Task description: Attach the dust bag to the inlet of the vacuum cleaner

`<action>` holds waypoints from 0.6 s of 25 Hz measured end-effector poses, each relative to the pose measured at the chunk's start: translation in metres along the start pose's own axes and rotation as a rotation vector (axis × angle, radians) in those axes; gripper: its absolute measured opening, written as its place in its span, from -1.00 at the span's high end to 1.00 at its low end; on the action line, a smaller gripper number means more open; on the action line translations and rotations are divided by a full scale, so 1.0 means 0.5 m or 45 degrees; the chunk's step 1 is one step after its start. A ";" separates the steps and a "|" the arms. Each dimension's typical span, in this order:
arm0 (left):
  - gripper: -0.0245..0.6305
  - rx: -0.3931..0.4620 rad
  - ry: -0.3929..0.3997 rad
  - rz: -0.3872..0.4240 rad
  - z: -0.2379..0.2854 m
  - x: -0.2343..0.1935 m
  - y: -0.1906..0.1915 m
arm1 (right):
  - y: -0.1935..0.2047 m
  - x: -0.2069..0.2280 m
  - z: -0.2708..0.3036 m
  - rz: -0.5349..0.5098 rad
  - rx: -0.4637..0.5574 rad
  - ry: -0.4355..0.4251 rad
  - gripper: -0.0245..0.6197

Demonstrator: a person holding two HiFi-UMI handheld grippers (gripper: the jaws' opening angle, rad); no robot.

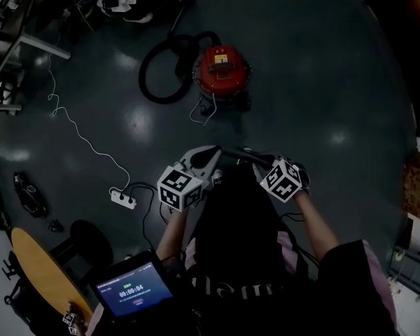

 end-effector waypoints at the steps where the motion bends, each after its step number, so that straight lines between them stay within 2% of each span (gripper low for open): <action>1: 0.91 0.001 -0.006 -0.004 0.016 -0.009 -0.010 | 0.004 0.015 0.009 -0.014 -0.012 -0.013 0.80; 6: 0.91 0.027 -0.050 -0.026 0.125 -0.073 -0.043 | 0.030 0.114 0.065 -0.067 -0.044 -0.019 0.80; 10: 0.91 0.022 -0.120 -0.004 0.226 -0.137 -0.049 | 0.046 0.182 0.126 -0.054 -0.010 -0.028 0.80; 15: 0.91 0.025 -0.124 0.026 0.327 -0.214 -0.052 | 0.049 0.241 0.196 -0.097 -0.012 -0.099 0.80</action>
Point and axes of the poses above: the fingertips, and each gripper's own axes: z forward along the fingers, x to its right, y out of its underside, the point moved 2 cm from there along -z, backward along the fingers, and after that the axes turned 4 degrees about -y, right-handed, at the moved point
